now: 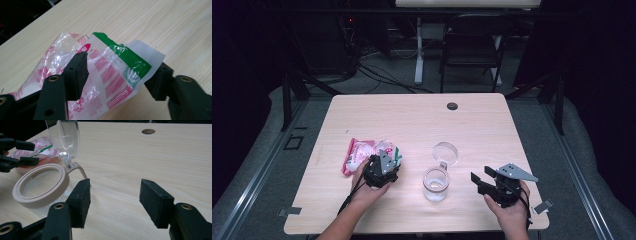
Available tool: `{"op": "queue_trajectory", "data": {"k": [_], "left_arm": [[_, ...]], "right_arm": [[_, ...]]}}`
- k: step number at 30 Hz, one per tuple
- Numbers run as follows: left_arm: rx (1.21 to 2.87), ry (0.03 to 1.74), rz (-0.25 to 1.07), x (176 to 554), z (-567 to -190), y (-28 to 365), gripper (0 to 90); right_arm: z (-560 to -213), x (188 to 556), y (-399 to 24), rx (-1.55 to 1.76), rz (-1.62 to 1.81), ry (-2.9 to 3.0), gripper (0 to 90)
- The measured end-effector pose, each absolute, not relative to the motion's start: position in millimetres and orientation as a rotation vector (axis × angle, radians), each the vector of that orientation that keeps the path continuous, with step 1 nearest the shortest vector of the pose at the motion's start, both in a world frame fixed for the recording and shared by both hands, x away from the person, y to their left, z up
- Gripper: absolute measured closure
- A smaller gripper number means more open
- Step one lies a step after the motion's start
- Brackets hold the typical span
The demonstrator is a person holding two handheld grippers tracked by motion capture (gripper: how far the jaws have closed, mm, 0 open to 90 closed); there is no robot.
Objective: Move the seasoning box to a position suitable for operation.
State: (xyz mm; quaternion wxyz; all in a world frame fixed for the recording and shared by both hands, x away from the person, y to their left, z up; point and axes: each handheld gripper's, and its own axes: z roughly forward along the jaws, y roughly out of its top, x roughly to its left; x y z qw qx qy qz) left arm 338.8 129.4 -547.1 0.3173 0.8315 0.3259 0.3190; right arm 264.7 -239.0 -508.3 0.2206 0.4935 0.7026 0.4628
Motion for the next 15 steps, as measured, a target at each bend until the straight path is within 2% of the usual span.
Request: {"op": "queue_trajectory", "data": {"k": [6, 15], "left_arm": [[2.196, 0.878, 0.881, 340.6, -547.6, 126.9, 51.9], [2.190, 0.901, 0.856, 347.3, -550.3, 129.7, 45.8]], "right_arm": [[-510.2, 262.6, -241.1, 1.384, 1.279, 1.931, 42.3], [-512.5, 262.6, -242.0, 1.399, 1.281, 1.924, 42.5]]}}
